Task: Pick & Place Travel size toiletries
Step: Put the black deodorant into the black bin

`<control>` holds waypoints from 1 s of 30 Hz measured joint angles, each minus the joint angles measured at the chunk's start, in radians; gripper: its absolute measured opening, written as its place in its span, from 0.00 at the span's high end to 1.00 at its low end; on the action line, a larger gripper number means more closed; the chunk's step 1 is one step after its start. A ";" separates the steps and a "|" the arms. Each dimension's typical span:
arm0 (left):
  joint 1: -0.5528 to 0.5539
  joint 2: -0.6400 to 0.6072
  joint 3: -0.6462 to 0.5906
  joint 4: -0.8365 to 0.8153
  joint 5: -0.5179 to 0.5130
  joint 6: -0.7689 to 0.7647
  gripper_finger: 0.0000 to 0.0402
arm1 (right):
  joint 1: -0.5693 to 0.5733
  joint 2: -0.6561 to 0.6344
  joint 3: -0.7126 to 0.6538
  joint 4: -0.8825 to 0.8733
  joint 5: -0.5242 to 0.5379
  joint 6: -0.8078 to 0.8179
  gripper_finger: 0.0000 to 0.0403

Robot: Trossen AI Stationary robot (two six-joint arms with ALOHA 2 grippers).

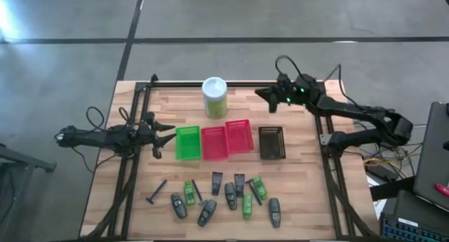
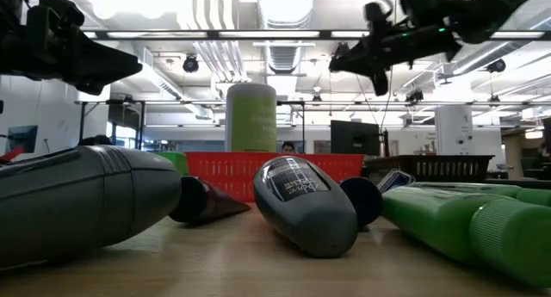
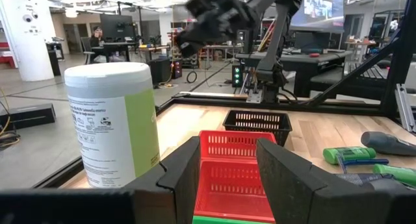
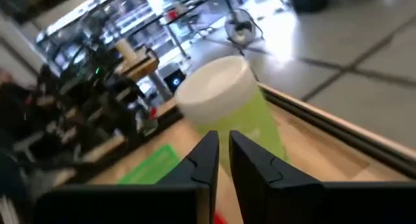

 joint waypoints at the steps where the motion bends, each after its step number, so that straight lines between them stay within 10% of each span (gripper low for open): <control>1: 0.000 0.000 0.000 0.000 0.000 0.000 0.61 | -0.014 0.016 0.024 -0.036 -0.035 0.029 0.91; 6: 0.000 0.000 0.000 0.000 0.000 0.000 0.61 | -0.073 0.041 0.136 -0.292 -0.351 0.039 0.89; 12: 0.000 0.000 0.000 0.000 0.000 0.000 0.61 | -0.070 0.040 0.181 -0.313 -0.488 0.146 0.84; 22: 0.000 0.000 0.000 0.000 0.000 0.000 0.61 | -0.048 0.010 0.211 -0.323 -0.529 0.257 0.78; 30: 0.000 0.000 0.000 0.000 0.000 0.000 0.61 | 0.058 0.015 0.216 -0.853 -0.436 0.241 0.67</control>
